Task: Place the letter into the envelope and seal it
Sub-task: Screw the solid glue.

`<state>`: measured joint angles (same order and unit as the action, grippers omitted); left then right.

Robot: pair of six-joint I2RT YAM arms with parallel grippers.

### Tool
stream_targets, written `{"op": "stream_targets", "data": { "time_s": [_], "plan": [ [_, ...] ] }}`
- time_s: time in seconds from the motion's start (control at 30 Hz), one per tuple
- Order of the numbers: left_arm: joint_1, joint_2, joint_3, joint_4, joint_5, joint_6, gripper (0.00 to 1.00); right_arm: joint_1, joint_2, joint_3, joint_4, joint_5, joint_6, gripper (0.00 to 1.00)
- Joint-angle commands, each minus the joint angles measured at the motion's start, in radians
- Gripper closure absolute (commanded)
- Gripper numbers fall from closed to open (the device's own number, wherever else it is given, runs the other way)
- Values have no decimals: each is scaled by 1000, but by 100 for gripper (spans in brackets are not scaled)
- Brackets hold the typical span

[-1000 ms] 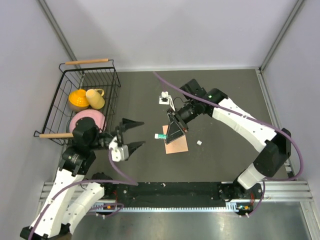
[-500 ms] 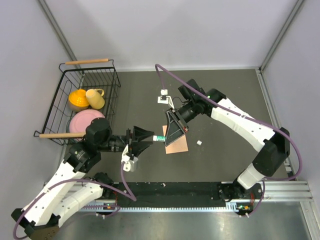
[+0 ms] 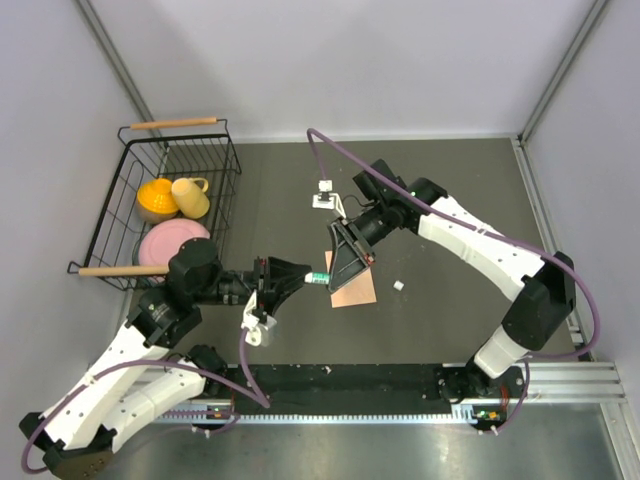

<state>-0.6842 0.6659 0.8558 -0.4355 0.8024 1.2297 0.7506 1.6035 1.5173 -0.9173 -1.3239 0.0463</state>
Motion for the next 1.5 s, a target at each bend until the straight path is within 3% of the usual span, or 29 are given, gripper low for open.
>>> {"op": "stream_targets", "data": {
  "time_s": [0.0, 0.07, 0.17, 0.27, 0.37, 0.43, 0.47, 0.53, 0.57, 0.7, 0.83, 0.97, 1.0, 1.03, 1.13, 1.2, 1.23, 1.3, 1.33, 1.4, 1.43, 1.47],
  "plan": [
    [-15, -2, 48, 20, 23, 36, 89, 12, -4, 17, 24, -15, 3, 100],
    [-15, 4, 67, -35, 34, 44, 98, 10, -7, 27, 23, 2, -8, 100],
    [-15, 12, 83, -60, 57, -31, 100, 3, -23, 53, 17, 75, -37, 100],
    [-15, 53, 135, -60, 60, -244, 100, -10, -34, 102, -9, 182, -123, 100],
    [-9, 133, 193, -52, 54, -604, 100, -10, -62, 142, -31, 305, -209, 100],
    [21, 185, 206, -20, 81, -763, 100, -10, -79, 155, -34, 377, -249, 100],
    [38, 198, 197, 9, 118, -944, 100, -8, -94, 158, -34, 397, -294, 100],
    [115, 227, 171, 151, 168, -1135, 100, -4, -112, 162, -37, 459, -344, 100],
    [144, 248, 140, 203, 205, -1344, 100, 4, -129, 162, -37, 478, -391, 100],
    [271, 333, 92, 499, 297, -1796, 100, 61, -178, 135, -40, 636, -545, 100],
    [278, 422, 27, 720, 363, -2183, 100, 167, -252, 57, 4, 845, -732, 100],
    [287, 489, -87, 970, 377, -2606, 100, 249, -344, -72, 220, 1064, -828, 100],
    [294, 486, -104, 948, 359, -2627, 100, 263, -359, -122, 263, 1148, -842, 100],
    [298, 485, -103, 819, 339, -2603, 100, 294, -393, -149, 302, 1189, -855, 100],
    [324, 489, -135, 801, 328, -2618, 97, 326, -444, -235, 423, 1284, -904, 100],
    [347, 488, -138, 875, 342, -2607, 77, 325, -444, -230, 397, 1266, -878, 100],
    [359, 479, -127, 930, 375, -2568, 49, 313, -439, -224, 376, 1252, -834, 100],
    [415, 450, -109, 977, 394, -2483, 33, 285, -421, -178, 293, 1156, -762, 100],
    [442, 402, -78, 939, 397, -2310, 24, 259, -409, -157, 263, 1113, -664, 100],
    [506, 347, 6, 661, 396, -2020, 19, 169, -352, -77, 146, 918, -576, 100],
    [512, 295, 41, 521, 383, -1664, 18, 144, -326, -51, 114, 858, -497, 100],
    [511, 269, 72, 401, 395, -1479, 18, 98, -285, -8, 72, 713, -470, 100]
  ]
}}
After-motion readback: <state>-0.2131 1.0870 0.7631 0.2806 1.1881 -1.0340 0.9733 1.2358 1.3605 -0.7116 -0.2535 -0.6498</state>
